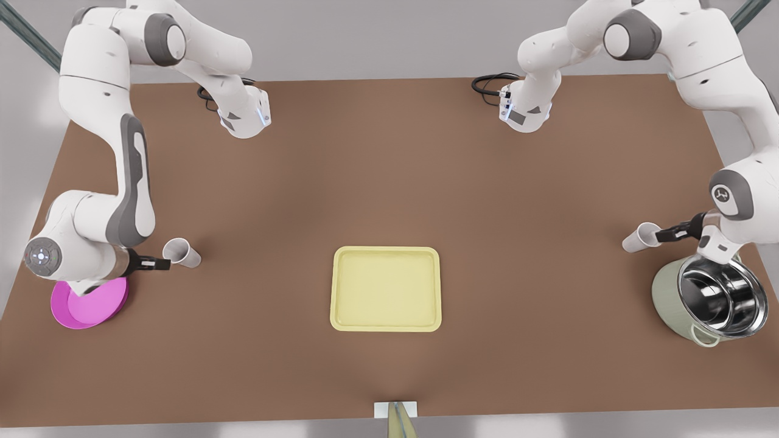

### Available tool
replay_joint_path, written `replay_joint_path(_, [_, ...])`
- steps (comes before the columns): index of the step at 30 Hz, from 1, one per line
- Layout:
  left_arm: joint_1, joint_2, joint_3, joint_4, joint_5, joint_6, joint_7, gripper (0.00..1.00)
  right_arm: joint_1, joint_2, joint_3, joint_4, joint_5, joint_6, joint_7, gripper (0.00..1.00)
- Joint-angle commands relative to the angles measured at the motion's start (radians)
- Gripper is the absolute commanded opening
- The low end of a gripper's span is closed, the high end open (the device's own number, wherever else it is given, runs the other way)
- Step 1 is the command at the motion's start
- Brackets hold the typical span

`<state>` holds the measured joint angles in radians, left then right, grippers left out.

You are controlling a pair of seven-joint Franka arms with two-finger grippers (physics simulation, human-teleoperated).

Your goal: Use both arms to respectively pick up the white IKEA cups from the middle-left and middle-right positions, then place the white IKEA cups onto the middle-middle tray, ensuring that the cups remain upright and do not tip over

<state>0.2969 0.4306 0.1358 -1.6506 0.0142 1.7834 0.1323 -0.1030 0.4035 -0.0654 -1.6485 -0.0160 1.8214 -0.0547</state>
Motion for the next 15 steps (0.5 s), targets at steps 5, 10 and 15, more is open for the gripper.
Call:
replay_joint_path(5, [0.002, -0.007, 0.053, -0.155, 0.003, 0.282, 0.389, 1.00, -0.020, -0.094, -0.002, -0.280, 0.007, 0.438, -0.131, 1.00])
replay_joint_path(10, [0.002, 0.022, 0.065, -0.187, -0.002, 0.370, 0.385, 1.00, -0.077, -0.083, -0.002, -0.384, 0.005, 0.552, -0.131, 1.00])
replay_joint_path(15, [0.013, 0.079, 0.065, -0.187, -0.019, 0.401, 0.383, 1.00, -0.107, -0.080, -0.001, -0.445, 0.005, 0.550, -0.131, 1.00])
